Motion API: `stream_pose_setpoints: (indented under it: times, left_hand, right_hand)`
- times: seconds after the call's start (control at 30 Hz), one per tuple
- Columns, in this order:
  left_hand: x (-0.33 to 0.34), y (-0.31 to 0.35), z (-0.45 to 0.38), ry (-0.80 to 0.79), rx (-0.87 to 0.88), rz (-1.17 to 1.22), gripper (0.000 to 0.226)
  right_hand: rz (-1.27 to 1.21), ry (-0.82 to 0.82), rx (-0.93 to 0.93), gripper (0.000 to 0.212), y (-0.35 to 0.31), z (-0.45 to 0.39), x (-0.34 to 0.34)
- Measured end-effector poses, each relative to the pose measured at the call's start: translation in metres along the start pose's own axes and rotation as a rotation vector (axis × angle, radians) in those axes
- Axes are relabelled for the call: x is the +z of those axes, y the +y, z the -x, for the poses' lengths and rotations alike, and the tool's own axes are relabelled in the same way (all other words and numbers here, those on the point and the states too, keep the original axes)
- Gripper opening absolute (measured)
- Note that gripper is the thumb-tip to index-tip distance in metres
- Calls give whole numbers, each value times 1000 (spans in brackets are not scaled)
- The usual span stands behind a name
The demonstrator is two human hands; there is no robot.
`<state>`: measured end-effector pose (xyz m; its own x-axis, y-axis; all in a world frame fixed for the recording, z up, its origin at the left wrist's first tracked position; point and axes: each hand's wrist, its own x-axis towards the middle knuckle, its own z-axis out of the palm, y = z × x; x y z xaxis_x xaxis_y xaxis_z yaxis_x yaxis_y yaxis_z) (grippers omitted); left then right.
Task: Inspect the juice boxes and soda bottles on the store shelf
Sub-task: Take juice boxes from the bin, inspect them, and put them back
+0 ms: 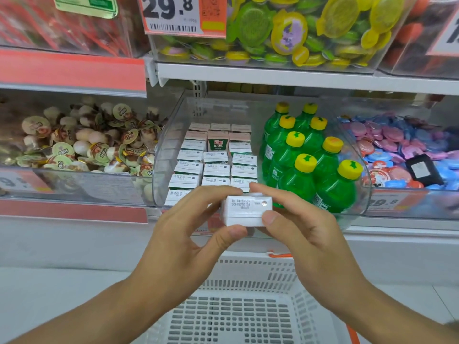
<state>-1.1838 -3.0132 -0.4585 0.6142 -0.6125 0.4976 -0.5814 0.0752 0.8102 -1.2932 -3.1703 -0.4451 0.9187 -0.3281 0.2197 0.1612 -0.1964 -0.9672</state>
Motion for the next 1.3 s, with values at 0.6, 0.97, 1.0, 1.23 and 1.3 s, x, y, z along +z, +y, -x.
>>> stream_pose_setpoints:
  times: [0.6, 0.97, 1.0, 1.23, 1.3]
  left_hand:
    - [0, 15, 6, 105, -234, 190, 31]
    - [0, 23, -1, 118, -301, 244, 14]
    - [0, 23, -1, 130, -315, 264, 14]
    - [-1, 23, -3, 166, -337, 226, 20]
    - [-2, 24, -3, 160, -342, 219, 23]
  right_hand:
    - [-37, -48, 105, 30, -12, -3, 9]
    - [-297, -133, 375, 52, -5, 4, 16]
    - [-285, -129, 370, 51, -3, 4, 15]
    - [-225, -231, 328, 94, -3, 3, 15]
    - [-220, -275, 304, 95, -4, 3, 14]
